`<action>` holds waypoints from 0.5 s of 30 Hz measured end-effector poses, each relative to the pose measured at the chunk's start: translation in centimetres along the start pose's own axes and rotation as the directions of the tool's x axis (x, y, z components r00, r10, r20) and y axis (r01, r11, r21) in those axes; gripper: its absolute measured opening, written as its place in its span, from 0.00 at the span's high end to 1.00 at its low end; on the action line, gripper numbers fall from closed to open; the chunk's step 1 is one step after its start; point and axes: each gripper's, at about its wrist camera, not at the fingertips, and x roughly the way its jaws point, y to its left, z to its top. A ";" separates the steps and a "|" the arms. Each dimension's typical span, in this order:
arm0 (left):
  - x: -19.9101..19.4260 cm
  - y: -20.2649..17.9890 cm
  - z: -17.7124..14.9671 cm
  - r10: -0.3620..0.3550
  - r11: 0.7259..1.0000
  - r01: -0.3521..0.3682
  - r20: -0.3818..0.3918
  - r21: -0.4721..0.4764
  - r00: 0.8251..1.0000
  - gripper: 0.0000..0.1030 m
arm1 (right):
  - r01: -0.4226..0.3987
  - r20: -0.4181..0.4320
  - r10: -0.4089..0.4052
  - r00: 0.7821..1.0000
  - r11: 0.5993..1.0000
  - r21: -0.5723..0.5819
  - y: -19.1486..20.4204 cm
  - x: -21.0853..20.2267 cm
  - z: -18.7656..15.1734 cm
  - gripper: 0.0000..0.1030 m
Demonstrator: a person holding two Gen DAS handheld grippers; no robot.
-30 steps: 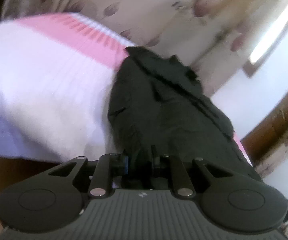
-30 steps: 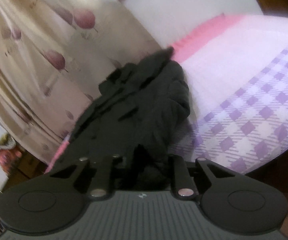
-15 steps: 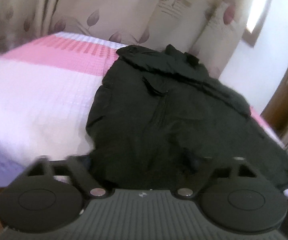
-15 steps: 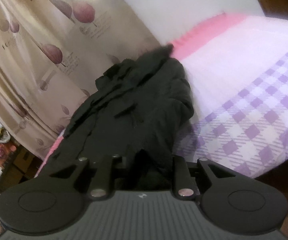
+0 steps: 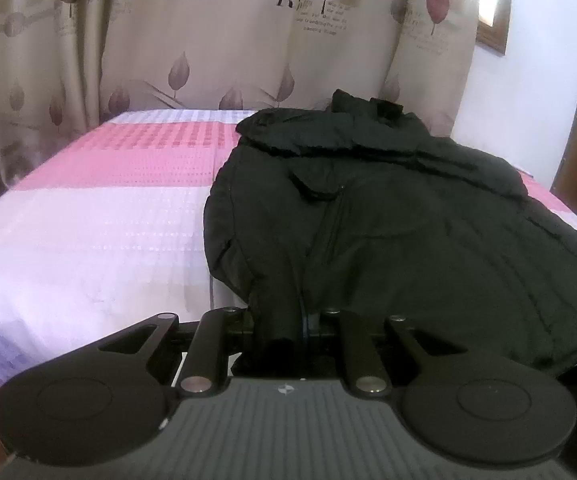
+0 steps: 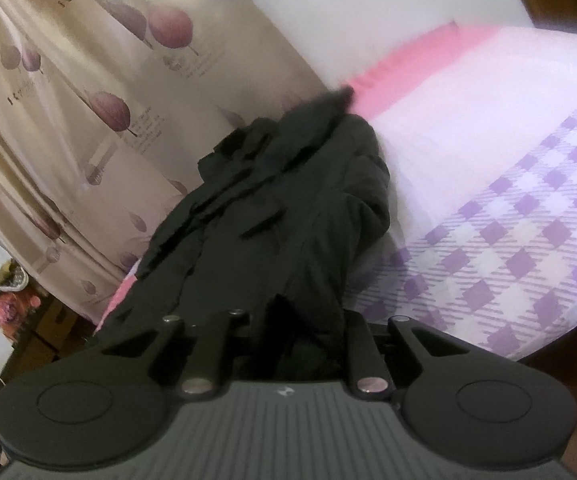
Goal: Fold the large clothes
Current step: 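Hold the jacket edge closed in both grippers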
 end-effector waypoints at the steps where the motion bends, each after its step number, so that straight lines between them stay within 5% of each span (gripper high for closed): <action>1: -0.1 0.0 0.0 0.002 1.000 -0.002 0.003 0.005 1.000 0.83 | -0.005 0.001 0.005 1.000 1.000 0.008 -0.1 0.0 0.0 0.85; 15: -1.2 -0.1 0.2 0.007 0.999 -0.008 0.016 0.041 1.000 0.83 | -0.066 0.004 0.065 0.998 0.995 0.070 -0.2 -1.1 -0.2 0.85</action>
